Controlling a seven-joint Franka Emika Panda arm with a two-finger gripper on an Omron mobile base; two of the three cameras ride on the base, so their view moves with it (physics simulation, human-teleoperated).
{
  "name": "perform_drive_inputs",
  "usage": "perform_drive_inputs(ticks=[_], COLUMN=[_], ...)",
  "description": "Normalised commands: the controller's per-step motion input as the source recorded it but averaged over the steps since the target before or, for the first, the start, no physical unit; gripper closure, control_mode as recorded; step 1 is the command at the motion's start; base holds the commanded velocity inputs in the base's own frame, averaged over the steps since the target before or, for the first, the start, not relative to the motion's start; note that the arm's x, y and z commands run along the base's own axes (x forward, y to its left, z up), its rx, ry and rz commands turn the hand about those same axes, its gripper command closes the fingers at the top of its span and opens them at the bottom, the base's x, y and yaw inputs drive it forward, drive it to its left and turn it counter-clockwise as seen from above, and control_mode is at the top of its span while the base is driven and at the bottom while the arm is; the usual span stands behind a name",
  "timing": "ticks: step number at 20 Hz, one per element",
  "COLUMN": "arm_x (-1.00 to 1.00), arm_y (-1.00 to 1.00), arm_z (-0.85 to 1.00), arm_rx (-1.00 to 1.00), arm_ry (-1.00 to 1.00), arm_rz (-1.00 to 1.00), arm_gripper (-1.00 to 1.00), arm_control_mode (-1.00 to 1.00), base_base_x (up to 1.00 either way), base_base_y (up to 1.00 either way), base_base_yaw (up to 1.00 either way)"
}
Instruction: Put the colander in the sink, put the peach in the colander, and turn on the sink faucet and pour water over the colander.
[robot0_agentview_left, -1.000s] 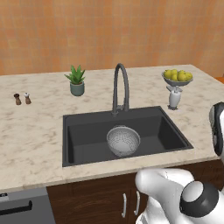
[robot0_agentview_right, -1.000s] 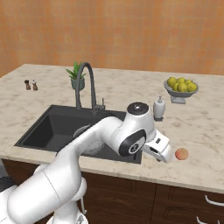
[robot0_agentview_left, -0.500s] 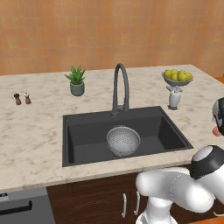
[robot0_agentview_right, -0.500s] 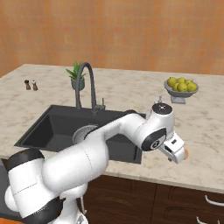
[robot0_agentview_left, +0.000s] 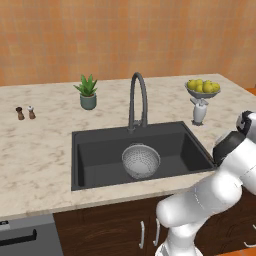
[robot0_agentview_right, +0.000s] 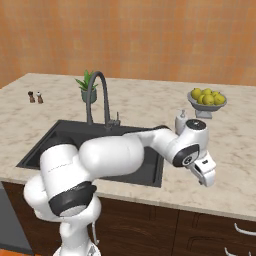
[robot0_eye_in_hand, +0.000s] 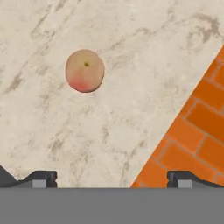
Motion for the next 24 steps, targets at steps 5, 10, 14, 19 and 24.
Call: perform_drive_inputs(ticks=[5,10,14,19,24], arm_x=[0.39,0.43,0.39,0.37,0.5], arm_y=[-0.08,-0.27,-0.41,-0.65,-0.26], arm_z=[-0.24,-0.31,-0.27,-0.04,0.01], arm_rx=[0.05,0.05,0.06,0.14,0.07], arm_ry=[0.0,0.01,0.02,0.02,0.0], arm_rz=[-0.19,-0.1,-0.07,-0.03,0.0], arm_gripper=[-1.0,-1.0,-1.0,-1.0,-1.0], arm_control_mode=[-1.0,-1.0,-1.0,-1.0,-1.0], base_base_x=[0.0,0.0,0.0,0.0,0.0], base_base_y=[0.0,0.0,0.0,0.0,0.0], base_base_yaw=[0.0,0.0,0.0,0.0,0.0])
